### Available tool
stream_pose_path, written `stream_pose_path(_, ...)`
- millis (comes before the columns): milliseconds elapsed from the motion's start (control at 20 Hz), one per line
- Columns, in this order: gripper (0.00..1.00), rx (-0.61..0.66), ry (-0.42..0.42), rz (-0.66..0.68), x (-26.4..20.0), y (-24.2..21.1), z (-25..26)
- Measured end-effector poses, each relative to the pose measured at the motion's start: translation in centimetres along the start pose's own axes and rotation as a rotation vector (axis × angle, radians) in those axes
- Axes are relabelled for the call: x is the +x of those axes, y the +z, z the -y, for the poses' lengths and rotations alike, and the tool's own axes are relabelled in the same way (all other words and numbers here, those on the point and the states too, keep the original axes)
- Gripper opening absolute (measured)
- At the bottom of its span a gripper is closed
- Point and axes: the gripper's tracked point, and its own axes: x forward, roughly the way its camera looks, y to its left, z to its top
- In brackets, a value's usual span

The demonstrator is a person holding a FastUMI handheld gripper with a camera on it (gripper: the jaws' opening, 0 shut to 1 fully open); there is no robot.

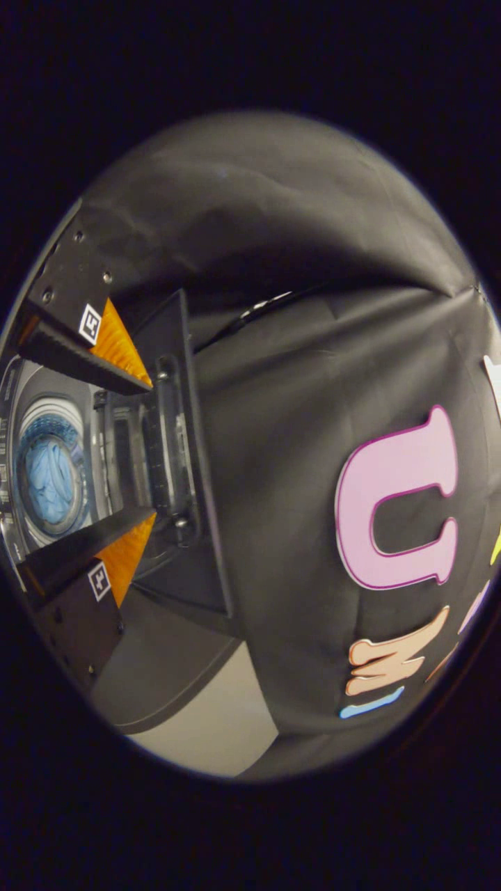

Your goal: Put the clothes into the washing machine and then close the washing machine lid.

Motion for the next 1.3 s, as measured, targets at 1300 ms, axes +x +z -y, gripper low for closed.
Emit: stream_pose_path(1300,0.97,-0.164,-0.018,0.353,1.0,5.5,-0.4)
